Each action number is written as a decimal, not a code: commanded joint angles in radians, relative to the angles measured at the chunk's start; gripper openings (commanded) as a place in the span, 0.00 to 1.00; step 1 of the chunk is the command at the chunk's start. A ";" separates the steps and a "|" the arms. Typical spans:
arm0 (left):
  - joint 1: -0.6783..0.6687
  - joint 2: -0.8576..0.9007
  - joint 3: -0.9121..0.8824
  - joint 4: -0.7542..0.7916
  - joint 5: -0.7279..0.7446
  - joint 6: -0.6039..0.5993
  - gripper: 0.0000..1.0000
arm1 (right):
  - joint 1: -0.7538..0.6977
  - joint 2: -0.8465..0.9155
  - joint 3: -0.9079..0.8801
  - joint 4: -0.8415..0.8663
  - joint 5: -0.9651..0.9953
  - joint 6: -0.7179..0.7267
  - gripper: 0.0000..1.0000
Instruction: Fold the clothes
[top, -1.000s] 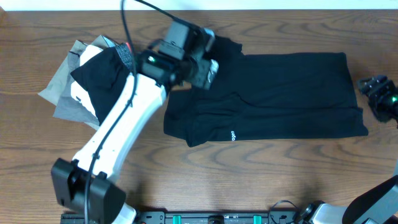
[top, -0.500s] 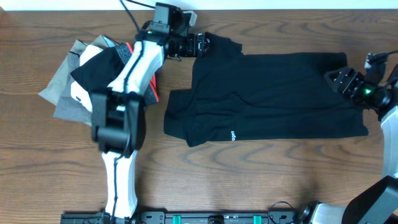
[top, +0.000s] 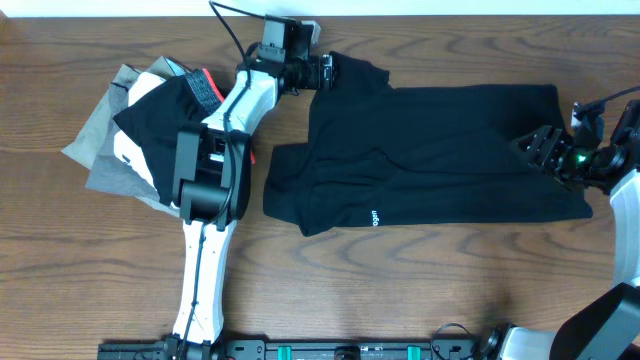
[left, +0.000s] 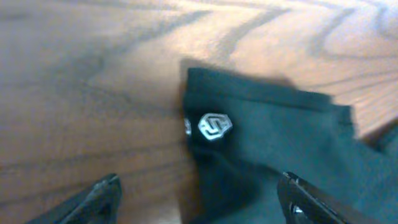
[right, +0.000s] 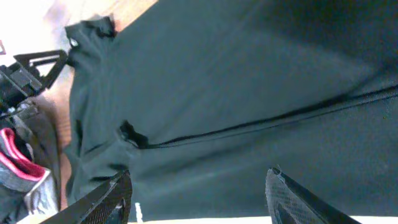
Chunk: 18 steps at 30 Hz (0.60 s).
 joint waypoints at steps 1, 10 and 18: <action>-0.009 0.037 0.022 0.005 -0.018 -0.005 0.78 | 0.020 -0.005 0.017 -0.007 0.034 -0.033 0.67; -0.079 0.043 0.022 -0.004 -0.014 0.009 0.63 | 0.043 -0.005 0.017 -0.006 0.093 -0.033 0.66; -0.089 0.027 0.023 -0.066 -0.018 0.033 0.14 | 0.043 -0.005 0.017 -0.015 0.093 -0.033 0.66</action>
